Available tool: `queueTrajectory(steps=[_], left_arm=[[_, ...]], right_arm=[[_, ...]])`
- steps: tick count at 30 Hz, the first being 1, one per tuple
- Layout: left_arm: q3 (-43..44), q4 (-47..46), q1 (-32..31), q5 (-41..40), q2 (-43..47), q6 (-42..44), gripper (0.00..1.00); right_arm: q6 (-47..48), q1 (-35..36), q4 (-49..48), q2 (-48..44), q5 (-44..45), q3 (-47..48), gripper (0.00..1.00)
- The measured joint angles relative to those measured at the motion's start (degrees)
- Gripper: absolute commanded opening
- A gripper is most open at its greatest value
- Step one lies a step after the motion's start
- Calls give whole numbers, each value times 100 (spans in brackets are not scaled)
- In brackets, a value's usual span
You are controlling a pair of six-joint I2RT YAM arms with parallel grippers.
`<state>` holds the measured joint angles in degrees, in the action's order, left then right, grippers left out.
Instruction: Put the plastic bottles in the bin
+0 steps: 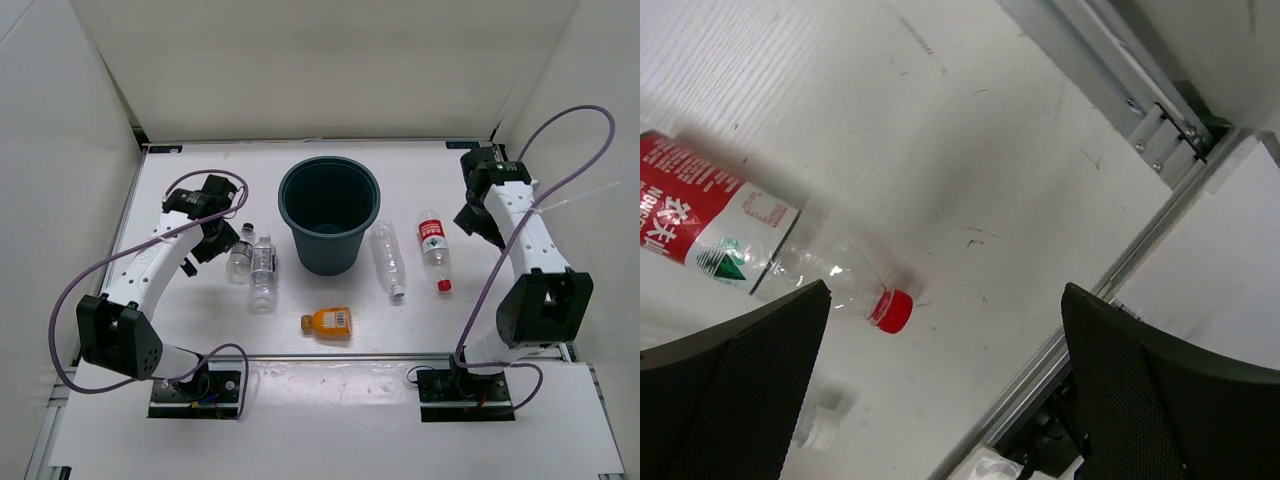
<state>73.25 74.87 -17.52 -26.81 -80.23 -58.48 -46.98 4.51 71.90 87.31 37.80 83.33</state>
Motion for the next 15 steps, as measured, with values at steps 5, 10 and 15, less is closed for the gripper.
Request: queueTrajectory(steps=[5, 10, 15], left_arm=[[-2, -63, 48, 299, -24, 247, 100], [-146, -514, 466, 1182, -22, 785, 100], [-326, -632, 896, 1818, -166, 1134, 100]], right_arm=[[815, -22, -280, 798, -1095, 452, 100], [1285, -33, -671, 1121, -2004, 483, 100], [1521, -31, -925, 1652, -2540, 629, 100]])
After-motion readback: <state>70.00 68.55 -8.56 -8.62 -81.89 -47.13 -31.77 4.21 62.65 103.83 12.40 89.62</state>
